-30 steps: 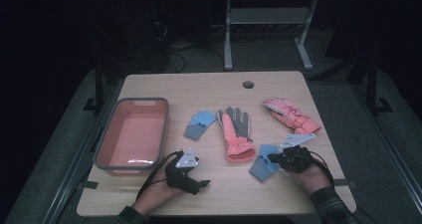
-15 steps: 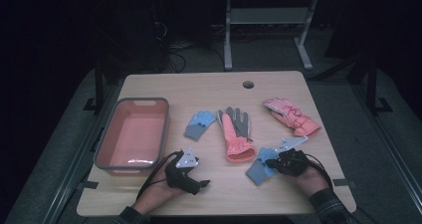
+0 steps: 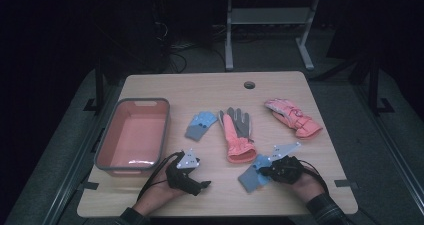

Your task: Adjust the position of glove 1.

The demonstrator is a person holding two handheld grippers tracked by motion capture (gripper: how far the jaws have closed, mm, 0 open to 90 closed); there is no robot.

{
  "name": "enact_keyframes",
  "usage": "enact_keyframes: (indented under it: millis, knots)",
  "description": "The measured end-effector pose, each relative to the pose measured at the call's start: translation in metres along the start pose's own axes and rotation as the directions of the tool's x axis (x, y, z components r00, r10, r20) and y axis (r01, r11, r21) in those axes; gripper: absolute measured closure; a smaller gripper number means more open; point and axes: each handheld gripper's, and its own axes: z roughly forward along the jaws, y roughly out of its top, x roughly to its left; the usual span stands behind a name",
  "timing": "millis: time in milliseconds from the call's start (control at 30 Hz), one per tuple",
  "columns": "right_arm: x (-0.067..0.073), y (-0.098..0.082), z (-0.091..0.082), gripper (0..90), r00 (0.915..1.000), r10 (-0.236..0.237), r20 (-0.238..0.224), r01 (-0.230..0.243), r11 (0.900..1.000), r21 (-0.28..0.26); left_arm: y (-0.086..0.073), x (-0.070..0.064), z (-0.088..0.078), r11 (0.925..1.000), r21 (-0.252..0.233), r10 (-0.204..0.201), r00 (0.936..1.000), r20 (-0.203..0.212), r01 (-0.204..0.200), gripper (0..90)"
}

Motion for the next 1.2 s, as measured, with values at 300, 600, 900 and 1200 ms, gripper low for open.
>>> enact_keyframes:
  millis: [300, 600, 900, 1200]
  knots:
    - [0.019, 0.011, 0.011, 90.0, 0.9974, -0.044, -0.056, 0.044, 0.999, -0.002, 0.0, 0.0, 0.0, 1.0, 0.002, -0.001, 1.0, 0.0, 0.001, 12.4]
    - [0.017, 0.017, 0.003, 90.0, 0.9972, -0.048, -0.057, 0.045, 0.998, -0.049, 0.0, 0.0, 0.0, 1.0, -0.002, -0.005, 1.0, -0.001, 0.005, 12.4]
    - [-0.003, 0.006, -0.015, 77.0, 0.9996, 0.023, 0.015, -0.021, 0.993, -0.115, 0.0, 0.0, 0.0, 1.0, -0.001, -0.003, 1.0, -0.002, 0.003, 12.4]
    - [-0.033, -0.021, -0.032, 42.4, 0.9824, 0.162, 0.092, -0.144, 0.973, -0.179, 0.0, 0.0, 0.0, 1.0, -0.001, -0.002, 1.0, -0.002, 0.002, 12.4]
